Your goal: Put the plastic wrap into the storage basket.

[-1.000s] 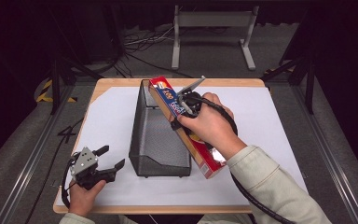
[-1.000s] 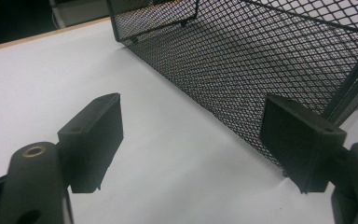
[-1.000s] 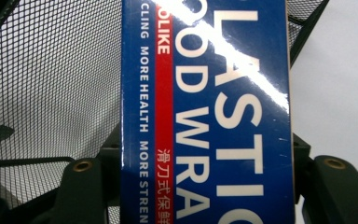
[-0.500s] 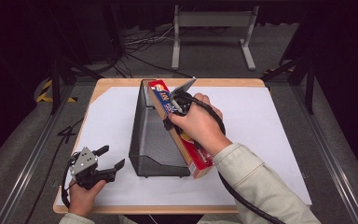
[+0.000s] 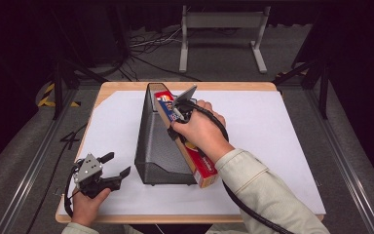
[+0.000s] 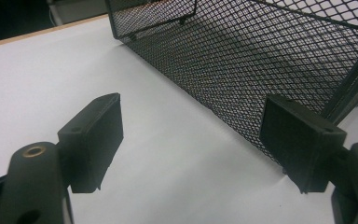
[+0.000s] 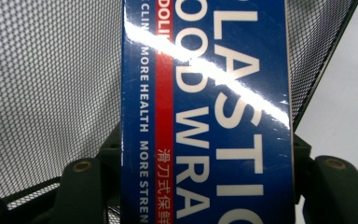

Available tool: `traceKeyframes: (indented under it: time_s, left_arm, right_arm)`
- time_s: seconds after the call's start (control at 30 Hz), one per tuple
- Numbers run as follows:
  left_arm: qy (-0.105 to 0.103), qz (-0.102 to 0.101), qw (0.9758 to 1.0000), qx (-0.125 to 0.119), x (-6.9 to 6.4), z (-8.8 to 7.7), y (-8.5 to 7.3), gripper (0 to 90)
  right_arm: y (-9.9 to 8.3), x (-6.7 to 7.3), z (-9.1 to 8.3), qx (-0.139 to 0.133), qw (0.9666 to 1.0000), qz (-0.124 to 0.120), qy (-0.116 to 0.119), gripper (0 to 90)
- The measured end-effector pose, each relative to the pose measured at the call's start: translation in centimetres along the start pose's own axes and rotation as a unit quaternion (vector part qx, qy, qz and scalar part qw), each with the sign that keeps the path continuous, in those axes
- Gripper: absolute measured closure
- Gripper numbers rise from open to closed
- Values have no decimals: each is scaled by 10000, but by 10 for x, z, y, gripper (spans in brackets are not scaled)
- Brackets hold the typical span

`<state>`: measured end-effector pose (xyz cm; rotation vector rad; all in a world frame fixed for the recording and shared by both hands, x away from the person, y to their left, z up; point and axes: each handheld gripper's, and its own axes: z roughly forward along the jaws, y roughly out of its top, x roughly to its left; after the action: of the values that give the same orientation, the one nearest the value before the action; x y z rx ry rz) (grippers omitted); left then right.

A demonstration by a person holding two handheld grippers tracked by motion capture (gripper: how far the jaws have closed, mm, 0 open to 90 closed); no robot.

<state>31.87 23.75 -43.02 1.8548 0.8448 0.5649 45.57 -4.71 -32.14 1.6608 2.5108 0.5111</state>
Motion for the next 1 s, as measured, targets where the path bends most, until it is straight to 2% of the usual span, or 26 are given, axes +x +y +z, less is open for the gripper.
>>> traceKeyframes:
  time_s: [0.4,0.6,1.0]
  left_arm:
    - [-1,-20,10000,3,0,-1,-1,223]
    - [6,-36,10000,14,1,-2,-2,223]
    - [10,-60,10000,7,2,-3,-2,223]
  right_arm:
    - [3,2,18,211,9997,-23,-102,390]
    - [3,4,26,335,9991,-154,-216,389]
    - [12,7,37,565,9977,-157,-348,389]
